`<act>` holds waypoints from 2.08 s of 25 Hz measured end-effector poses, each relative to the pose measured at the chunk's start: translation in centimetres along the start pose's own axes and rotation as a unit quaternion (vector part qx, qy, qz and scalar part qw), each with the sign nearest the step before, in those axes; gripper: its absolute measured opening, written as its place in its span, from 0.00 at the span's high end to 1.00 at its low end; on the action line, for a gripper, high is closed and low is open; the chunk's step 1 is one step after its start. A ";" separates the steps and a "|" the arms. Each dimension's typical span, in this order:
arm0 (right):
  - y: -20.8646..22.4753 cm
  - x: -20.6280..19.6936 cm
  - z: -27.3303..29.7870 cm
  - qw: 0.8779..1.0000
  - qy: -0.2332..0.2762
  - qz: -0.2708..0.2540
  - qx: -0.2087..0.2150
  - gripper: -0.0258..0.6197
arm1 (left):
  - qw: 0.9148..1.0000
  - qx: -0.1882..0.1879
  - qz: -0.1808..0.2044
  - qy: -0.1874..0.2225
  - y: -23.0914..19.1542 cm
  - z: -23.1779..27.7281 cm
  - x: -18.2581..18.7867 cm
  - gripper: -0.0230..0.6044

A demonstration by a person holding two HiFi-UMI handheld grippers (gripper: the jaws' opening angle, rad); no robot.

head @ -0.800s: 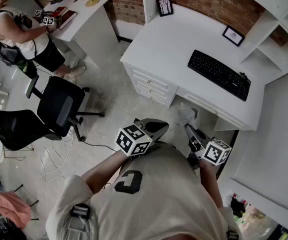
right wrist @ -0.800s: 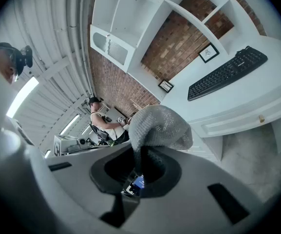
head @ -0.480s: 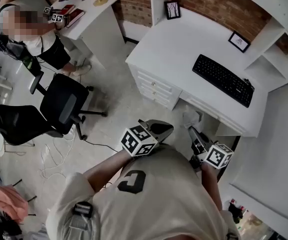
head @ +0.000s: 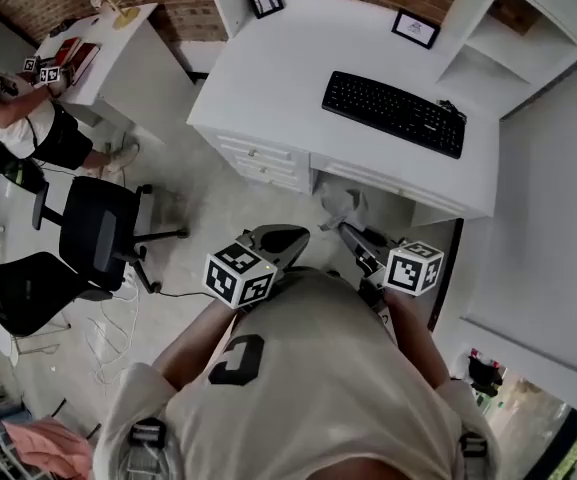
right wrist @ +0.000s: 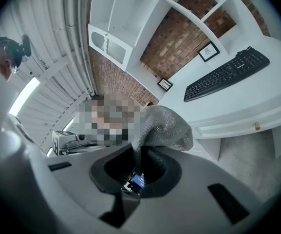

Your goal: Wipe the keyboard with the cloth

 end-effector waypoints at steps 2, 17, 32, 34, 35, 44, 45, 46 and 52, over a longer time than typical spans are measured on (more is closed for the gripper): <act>0.9 0.1 -1.0 1.000 0.000 0.006 -0.001 0.94 | 1.000 0.000 0.001 -0.006 0.7 1.2 0.2 0.96; 5.3 1.8 -1.4 0.999 -0.036 0.017 0.021 0.94 | 0.999 0.009 -0.033 -0.001 -1.0 5.8 2.9 0.96; 9.8 12.9 15.3 0.978 -0.020 0.190 0.085 0.94 | 0.994 0.011 -0.098 0.056 -17.9 4.8 11.3 0.96; 11.2 13.7 17.2 0.973 -0.020 0.222 0.064 0.94 | 0.992 0.016 -0.110 0.062 -20.1 4.5 11.7 0.96; 11.8 14.2 18.1 0.969 -0.017 0.238 0.054 0.94 | 0.991 0.019 -0.117 0.066 -21.0 4.5 11.9 0.96; 17.2 17.6 23.2 0.951 0.000 0.309 -0.003 0.94 | 0.985 0.034 -0.146 0.080 -24.2 5.3 13.2 0.96; 18.1 17.8 23.5 0.951 0.002 0.310 -0.010 0.94 | 0.985 0.040 -0.146 0.080 -24.2 5.5 13.3 0.96; 18.9 18.0 23.7 0.950 0.002 0.312 -0.018 0.94 | 0.985 0.047 -0.148 0.080 -24.2 5.6 13.3 0.96; 23.0 18.0 24.4 0.949 -0.027 0.306 -0.064 0.94 | 0.976 0.089 -0.173 0.094 -22.8 6.4 13.4 0.96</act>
Point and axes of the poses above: the fingertips, and each gripper's own axes: z forward along the fingers, y to its right, x out of its top, the point moved 10 cm from there along -z, backward along the fingers, and after that the axes turned 4 degrees about -z, right-handed, at the moved point
